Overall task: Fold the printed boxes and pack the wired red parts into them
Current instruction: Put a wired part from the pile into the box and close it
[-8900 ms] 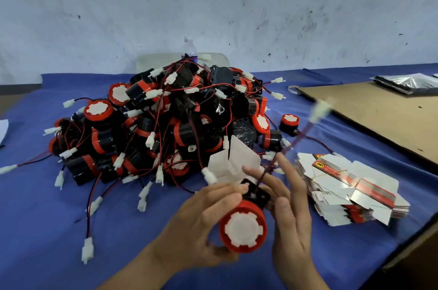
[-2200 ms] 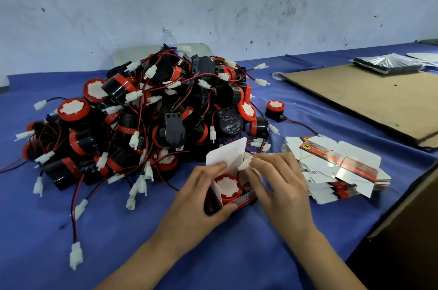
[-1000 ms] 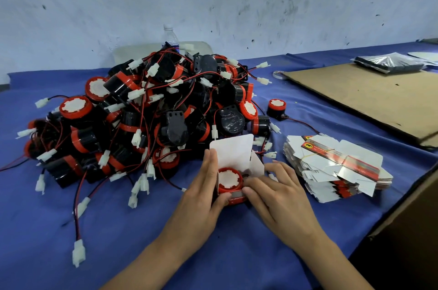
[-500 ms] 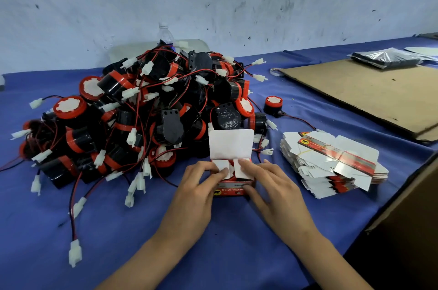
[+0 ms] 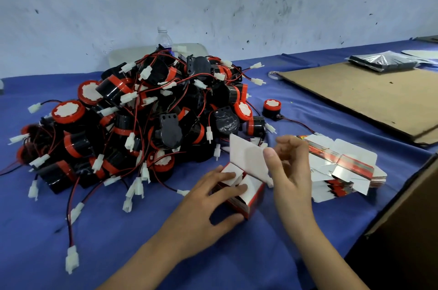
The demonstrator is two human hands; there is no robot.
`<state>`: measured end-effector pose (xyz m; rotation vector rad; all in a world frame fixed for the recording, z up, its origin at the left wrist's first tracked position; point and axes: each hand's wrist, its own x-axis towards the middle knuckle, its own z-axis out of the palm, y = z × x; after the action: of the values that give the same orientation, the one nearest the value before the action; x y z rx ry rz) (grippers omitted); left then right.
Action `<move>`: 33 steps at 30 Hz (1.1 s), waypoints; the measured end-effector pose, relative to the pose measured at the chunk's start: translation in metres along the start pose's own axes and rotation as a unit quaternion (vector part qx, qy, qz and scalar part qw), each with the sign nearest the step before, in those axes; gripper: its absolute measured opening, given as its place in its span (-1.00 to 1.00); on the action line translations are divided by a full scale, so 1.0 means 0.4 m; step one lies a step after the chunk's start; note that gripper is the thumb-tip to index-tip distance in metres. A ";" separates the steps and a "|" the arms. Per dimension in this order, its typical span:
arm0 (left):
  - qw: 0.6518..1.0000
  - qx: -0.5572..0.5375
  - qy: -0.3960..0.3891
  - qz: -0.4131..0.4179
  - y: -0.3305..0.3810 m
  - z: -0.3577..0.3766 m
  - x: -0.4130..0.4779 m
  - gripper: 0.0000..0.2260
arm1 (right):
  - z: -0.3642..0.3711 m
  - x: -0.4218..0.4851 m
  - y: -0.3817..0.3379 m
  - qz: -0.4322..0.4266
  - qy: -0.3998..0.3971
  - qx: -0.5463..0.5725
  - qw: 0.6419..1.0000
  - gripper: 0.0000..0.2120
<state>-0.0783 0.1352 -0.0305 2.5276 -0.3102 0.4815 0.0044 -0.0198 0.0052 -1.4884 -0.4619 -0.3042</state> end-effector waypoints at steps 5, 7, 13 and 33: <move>0.999 -0.034 0.028 0.018 0.003 0.005 0.001 -0.68 | 0.028 0.008 -0.017 0.101 -0.109 0.064 0.987 -0.76; 0.998 -0.040 0.041 0.011 -0.002 0.007 0.002 -0.68 | 0.033 0.004 -0.015 0.052 -0.116 -0.003 0.992 -0.78; 0.998 -0.006 0.063 0.007 -0.008 0.009 0.009 -0.73 | 0.035 -0.017 0.011 -0.053 -0.192 -0.144 0.969 -0.61; 0.964 -0.139 0.213 -0.082 -0.009 -0.013 0.006 -0.70 | 0.016 -0.065 0.059 -0.175 -0.192 -0.171 0.950 -0.84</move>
<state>-0.0765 0.1407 -0.0270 2.0895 -0.0025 0.8325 -0.0081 -0.0140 -0.0279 -1.8107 -1.0337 -0.3886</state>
